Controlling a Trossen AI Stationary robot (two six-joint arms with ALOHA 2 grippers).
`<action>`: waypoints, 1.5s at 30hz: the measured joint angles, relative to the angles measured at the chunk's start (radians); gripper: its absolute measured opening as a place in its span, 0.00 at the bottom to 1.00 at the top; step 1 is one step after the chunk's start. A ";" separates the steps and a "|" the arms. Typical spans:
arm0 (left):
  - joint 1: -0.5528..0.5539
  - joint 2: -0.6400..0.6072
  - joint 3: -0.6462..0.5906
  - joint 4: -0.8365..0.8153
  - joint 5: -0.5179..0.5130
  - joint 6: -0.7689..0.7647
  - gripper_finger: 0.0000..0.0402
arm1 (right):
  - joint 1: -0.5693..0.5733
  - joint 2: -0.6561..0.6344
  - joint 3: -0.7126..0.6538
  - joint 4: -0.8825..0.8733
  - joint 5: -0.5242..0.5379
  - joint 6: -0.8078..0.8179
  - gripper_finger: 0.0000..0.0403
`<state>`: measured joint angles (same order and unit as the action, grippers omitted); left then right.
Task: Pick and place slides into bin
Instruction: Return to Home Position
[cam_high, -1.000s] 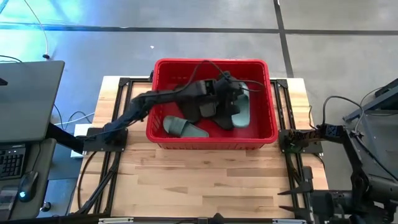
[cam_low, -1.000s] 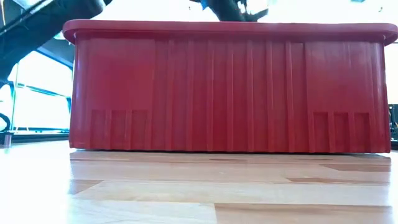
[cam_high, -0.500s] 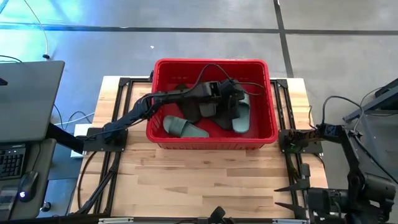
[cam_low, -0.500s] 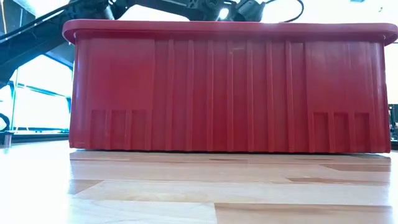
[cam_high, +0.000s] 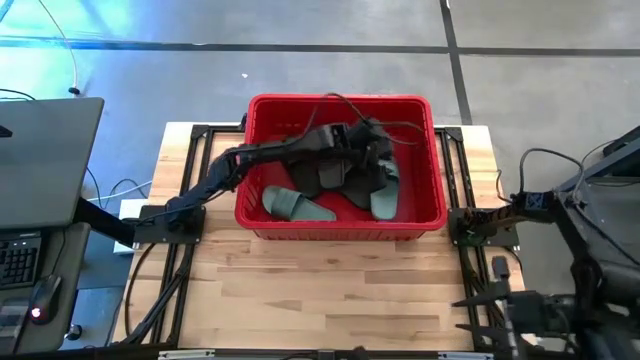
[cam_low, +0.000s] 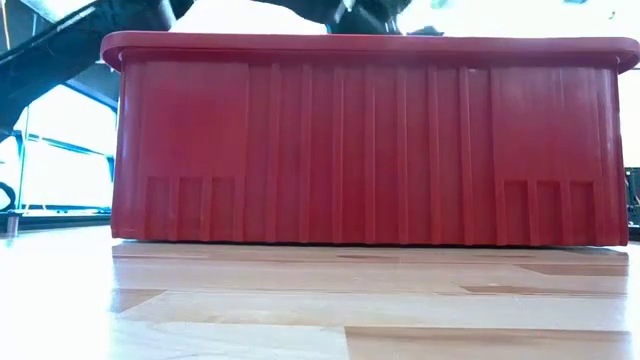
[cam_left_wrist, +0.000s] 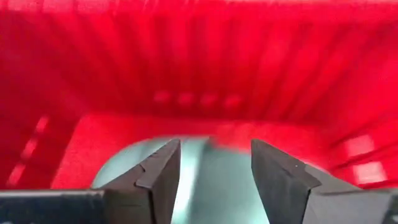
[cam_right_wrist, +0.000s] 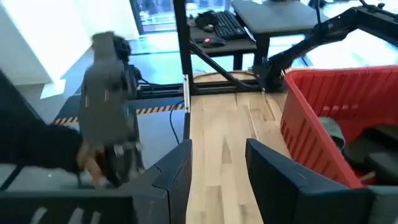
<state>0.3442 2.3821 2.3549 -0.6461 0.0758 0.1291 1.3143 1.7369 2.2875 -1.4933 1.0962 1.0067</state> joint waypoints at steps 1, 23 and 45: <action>0.000 -0.023 0.000 -0.001 0.041 -0.016 0.45 | 0.009 -0.007 0.000 0.000 0.010 -0.017 0.35; -0.360 -0.613 0.002 0.082 0.171 0.124 0.46 | -0.201 -0.062 -0.001 0.532 -0.634 -0.727 0.35; -0.941 -0.730 0.001 -0.348 -0.323 0.194 0.46 | -0.533 -0.203 0.000 0.578 -0.942 -0.809 0.35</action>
<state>-0.5967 1.6526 2.3558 -0.9943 -0.2468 0.3232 0.7817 1.5343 2.2875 -0.9156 0.1538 0.1977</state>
